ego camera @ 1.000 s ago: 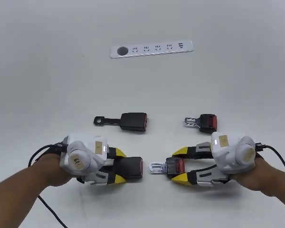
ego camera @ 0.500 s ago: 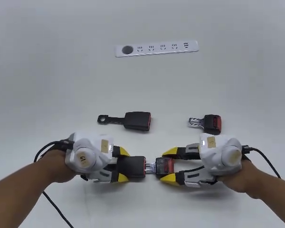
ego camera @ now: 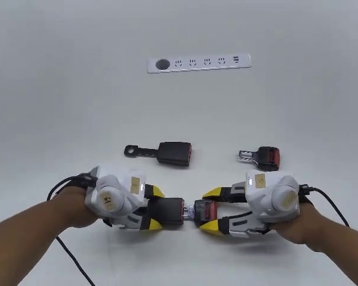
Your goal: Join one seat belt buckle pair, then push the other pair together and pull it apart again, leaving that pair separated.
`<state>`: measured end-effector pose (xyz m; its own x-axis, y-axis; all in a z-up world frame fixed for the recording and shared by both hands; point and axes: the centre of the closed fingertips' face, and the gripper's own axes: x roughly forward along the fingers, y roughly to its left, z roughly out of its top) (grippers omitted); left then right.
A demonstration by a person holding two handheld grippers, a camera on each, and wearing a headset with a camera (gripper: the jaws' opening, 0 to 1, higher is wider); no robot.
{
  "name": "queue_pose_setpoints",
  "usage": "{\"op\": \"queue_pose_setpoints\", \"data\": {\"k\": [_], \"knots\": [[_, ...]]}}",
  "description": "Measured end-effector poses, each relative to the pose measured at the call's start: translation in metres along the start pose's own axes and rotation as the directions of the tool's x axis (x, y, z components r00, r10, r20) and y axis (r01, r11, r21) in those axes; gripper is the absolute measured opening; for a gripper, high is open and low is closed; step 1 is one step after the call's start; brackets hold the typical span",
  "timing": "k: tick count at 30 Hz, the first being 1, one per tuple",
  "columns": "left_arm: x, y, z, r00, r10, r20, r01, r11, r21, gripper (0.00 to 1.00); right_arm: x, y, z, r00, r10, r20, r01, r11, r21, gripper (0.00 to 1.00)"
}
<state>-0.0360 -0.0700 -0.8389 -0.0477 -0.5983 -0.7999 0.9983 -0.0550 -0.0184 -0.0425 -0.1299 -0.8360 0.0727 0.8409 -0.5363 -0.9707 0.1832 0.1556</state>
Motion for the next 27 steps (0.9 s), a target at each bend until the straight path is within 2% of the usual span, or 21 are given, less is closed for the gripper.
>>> {"op": "queue_pose_setpoints", "data": {"k": [4, 11, 12, 15, 27], "knots": [[0.0006, 0.0, -0.0012, 0.9999, -0.009, -0.005, 0.009, 1.0, 0.012, 0.33, 0.0082, 0.0032, 0.0059, 1.0, 0.0, -0.005, 0.0, 1.0, -0.005, 0.35], [0.0005, -0.0001, -0.0013, 0.9999, -0.008, -0.011, 0.008, 1.0, 0.011, 0.33, 0.0098, 0.0032, 0.0071, 1.0, -0.005, -0.007, 0.005, 1.0, 0.003, 0.35], [0.0, -0.0017, -0.0017, 0.9998, -0.014, -0.011, 0.014, 1.0, 0.006, 0.33, 0.0068, 0.0002, 0.0071, 0.9997, -0.019, -0.016, 0.019, 1.0, 0.002, 0.35], [-0.0035, -0.0021, -0.0031, 0.9998, -0.012, -0.013, 0.012, 1.0, 0.007, 0.33, 0.0052, 0.0017, 0.0077, 0.9997, -0.011, -0.02, 0.011, 1.0, 0.006, 0.35], [-0.0043, -0.0006, -0.0026, 0.9999, -0.01, -0.003, 0.01, 1.0, 0.003, 0.34, 0.007, 0.0023, 0.0064, 0.9984, -0.02, -0.052, 0.019, 1.0, -0.025, 0.35]]}}
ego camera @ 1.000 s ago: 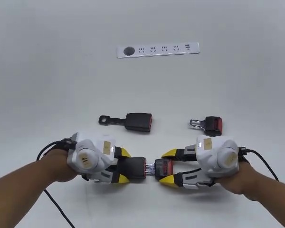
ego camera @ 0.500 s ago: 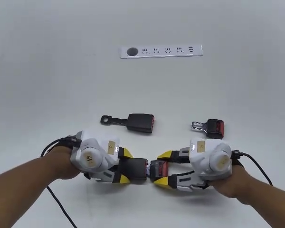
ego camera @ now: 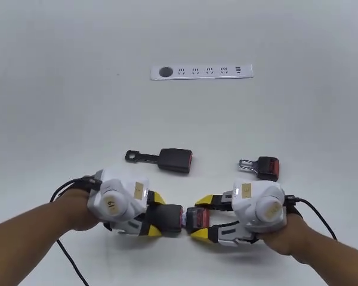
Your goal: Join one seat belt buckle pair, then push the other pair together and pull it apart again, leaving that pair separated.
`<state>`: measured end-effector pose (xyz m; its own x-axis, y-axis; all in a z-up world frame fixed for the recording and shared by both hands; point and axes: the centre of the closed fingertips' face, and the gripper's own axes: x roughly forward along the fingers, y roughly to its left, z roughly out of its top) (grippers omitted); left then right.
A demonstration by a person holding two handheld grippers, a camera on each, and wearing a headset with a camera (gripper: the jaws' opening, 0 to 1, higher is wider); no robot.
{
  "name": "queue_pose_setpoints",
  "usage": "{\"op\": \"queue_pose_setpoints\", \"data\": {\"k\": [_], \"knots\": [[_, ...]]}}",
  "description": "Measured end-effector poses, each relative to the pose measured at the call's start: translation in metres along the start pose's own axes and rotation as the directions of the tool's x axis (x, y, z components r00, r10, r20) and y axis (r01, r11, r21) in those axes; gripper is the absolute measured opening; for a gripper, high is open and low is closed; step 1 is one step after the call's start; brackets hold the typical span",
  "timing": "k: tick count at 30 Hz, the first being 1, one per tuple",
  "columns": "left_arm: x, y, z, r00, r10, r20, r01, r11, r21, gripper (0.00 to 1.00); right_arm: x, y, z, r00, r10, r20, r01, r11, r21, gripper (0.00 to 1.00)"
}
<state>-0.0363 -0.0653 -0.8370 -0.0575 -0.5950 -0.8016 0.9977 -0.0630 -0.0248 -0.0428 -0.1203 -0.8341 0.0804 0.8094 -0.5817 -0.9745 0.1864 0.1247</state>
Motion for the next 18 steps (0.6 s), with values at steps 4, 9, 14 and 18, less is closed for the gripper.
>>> {"op": "queue_pose_setpoints", "data": {"k": [4, 9, 14, 18], "knots": [[0.0, 0.0004, 0.0008, 0.9996, 0.006, 0.026, -0.005, 1.0, -0.009, 0.34, 0.0001, 0.0002, -0.0006, 1.0, -0.007, 0.003, 0.007, 1.0, -0.002, 0.35], [0.0009, 0.0001, 0.0026, 0.999, 0.012, 0.042, -0.012, 1.0, -0.012, 0.34, 0.0009, 0.0004, -0.001, 0.9999, -0.01, -0.003, 0.01, 1.0, -0.021, 0.35], [0.0012, 0.0009, 0.003, 0.9979, 0.013, 0.063, -0.012, 1.0, -0.019, 0.33, 0.0013, -0.0001, -0.0014, 0.9999, -0.016, 0.005, 0.016, 0.999, -0.031, 0.35], [0.0014, 0.0008, 0.0022, 0.9968, 0.009, 0.08, -0.007, 1.0, -0.018, 0.33, 0.0015, 0.0012, -0.001, 0.9997, -0.026, -0.003, 0.025, 0.996, -0.083, 0.35]]}}
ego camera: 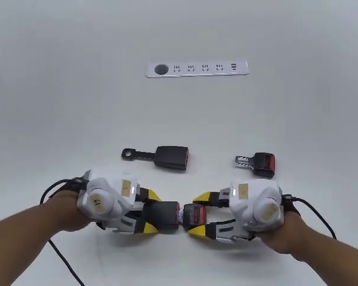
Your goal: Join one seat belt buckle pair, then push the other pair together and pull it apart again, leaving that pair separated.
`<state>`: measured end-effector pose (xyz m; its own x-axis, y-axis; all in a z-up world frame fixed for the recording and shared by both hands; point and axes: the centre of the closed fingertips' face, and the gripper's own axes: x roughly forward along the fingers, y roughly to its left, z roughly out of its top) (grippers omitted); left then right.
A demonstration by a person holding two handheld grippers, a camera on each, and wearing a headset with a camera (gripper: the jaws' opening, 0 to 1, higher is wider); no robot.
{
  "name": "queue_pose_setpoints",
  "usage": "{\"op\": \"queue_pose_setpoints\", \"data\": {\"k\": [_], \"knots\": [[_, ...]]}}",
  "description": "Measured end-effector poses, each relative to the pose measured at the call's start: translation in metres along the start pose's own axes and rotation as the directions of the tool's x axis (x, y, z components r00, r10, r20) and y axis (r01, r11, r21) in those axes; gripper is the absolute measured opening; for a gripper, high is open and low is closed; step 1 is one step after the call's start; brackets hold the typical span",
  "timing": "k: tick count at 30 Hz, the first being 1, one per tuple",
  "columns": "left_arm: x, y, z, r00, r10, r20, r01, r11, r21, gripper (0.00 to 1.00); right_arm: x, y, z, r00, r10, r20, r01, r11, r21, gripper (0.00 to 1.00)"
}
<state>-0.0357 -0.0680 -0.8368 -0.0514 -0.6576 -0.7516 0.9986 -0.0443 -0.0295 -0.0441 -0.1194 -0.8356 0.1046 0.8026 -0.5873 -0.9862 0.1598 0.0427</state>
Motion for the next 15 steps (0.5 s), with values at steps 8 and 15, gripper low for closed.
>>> {"op": "queue_pose_setpoints", "data": {"k": [8, 15], "knots": [[0.0002, 0.0001, 0.0008, 0.9994, -0.007, 0.034, 0.007, 1.0, 0.002, 0.33, -0.0005, -0.003, -0.0007, 0.9996, -0.002, 0.027, 0.001, 1.0, 0.028, 0.35], [0.0005, -0.0002, -0.001, 0.9985, -0.009, 0.054, 0.009, 1.0, 0.001, 0.33, -0.0006, -0.0035, -0.0008, 0.999, 0.001, 0.045, -0.003, 0.999, 0.045, 0.34]]}}
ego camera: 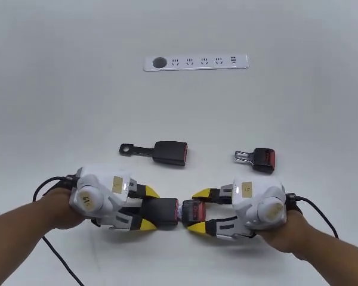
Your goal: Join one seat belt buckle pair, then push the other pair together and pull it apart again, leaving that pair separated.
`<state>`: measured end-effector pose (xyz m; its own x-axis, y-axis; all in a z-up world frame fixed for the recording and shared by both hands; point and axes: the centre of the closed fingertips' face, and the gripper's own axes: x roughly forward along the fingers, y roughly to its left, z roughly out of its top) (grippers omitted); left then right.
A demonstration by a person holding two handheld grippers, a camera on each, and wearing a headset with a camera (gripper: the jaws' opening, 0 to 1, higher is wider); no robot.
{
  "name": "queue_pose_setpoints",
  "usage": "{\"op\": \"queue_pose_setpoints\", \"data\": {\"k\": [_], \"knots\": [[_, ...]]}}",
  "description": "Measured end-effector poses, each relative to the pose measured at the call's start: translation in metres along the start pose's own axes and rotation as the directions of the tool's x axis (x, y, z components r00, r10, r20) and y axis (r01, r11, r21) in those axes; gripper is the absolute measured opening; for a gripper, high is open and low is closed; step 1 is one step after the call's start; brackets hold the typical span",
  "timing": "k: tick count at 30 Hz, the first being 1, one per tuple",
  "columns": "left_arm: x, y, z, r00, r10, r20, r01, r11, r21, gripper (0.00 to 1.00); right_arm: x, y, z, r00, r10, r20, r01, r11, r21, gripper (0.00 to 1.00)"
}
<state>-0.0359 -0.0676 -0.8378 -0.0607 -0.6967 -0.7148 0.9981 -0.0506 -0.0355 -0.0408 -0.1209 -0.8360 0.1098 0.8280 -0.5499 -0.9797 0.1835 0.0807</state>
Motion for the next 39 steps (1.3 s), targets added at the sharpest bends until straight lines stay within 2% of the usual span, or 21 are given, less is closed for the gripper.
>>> {"op": "queue_pose_setpoints", "data": {"k": [9, 23, 28, 34, 39], "knots": [[0.0004, -0.0007, -0.0004, 1.0, -0.002, 0.007, 0.002, 1.0, -0.001, 0.33, -0.0008, -0.0009, 0.0002, 0.9998, -0.008, 0.018, 0.008, 1.0, 0.015, 0.34], [-0.0002, -0.0016, -0.0007, 1.0, 0.001, 0.003, -0.001, 1.0, -0.006, 0.33, -0.0004, -0.0016, 0.0003, 0.9998, -0.009, 0.017, 0.009, 1.0, 0.018, 0.35], [-0.0001, -0.0028, 0.0019, 0.9998, -0.001, -0.021, 0.002, 1.0, 0.002, 0.34, 0.0003, -0.0011, -0.0001, 0.9999, -0.012, 0.007, 0.012, 1.0, 0.014, 0.35], [0.0003, -0.0029, 0.0007, 0.9983, -0.004, -0.059, 0.005, 1.0, 0.018, 0.34, 0.001, 0.0011, -0.001, 0.999, -0.019, -0.039, 0.018, 0.999, -0.03, 0.37], [0.0005, -0.0024, -0.0004, 0.9961, 0.002, -0.088, 0.0, 1.0, 0.023, 0.34, 0.0007, 0.0003, -0.0001, 0.9979, -0.031, -0.057, 0.03, 0.999, -0.019, 0.37]]}}
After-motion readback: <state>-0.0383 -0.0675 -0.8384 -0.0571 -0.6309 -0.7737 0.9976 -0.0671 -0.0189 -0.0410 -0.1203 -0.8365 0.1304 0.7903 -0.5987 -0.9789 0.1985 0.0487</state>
